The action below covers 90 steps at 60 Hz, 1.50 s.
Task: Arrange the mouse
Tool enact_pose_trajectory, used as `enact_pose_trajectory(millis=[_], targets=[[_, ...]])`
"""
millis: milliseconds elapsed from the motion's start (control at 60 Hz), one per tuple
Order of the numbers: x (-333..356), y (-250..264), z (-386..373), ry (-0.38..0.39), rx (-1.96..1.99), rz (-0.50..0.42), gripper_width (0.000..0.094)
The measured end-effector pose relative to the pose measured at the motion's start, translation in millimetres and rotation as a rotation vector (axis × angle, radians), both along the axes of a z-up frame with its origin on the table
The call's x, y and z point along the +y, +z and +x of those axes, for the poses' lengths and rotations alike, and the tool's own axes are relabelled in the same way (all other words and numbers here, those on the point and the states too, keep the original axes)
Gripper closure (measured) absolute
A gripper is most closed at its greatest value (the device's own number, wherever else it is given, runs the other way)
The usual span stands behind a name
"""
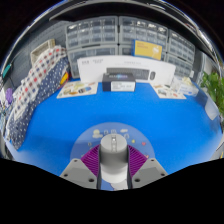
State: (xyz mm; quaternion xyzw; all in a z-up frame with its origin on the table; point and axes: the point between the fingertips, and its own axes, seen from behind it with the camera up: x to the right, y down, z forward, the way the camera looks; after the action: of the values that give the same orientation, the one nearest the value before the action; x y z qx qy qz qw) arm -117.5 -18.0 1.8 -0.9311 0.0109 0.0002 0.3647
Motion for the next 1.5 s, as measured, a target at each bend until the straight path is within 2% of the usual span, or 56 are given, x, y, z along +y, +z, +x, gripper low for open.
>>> enact_pose_trajectory(millis=[33,67,167,317,417,483,500,517,583,817,983,1183,1500], targets=[[-7,-10,1,0.002,0.0,-0.022,0.0573],[-5,-10,1,0.007,-0.007,0.015,0.0575],[-7,-13,0,0.016,-0.016,0.032,0.0564],[-5,-11,1,0.003,0.002,0.037,0.0477],[-9,-8,0,-0.036,0.03,-0.002,0.0413],[-6,14,2,-0.063,0.025,0.034,0.0298],[-5,20,4,-0.069,0.019,0.046,0.02],[-5,27,5,-0.074,0.014,0.056,0.015],[-3,59,8,-0.085,0.006,0.102,0.0078],[-14,177,23,-0.106,-0.003,0.241,0.0073],[-41,231,53,-0.091,-0.04,0.286,0.0073],[-77,256,95,-0.066,-0.023,0.306,0.0079],[-131,245,149,0.009,0.002,0.286,0.0096]])
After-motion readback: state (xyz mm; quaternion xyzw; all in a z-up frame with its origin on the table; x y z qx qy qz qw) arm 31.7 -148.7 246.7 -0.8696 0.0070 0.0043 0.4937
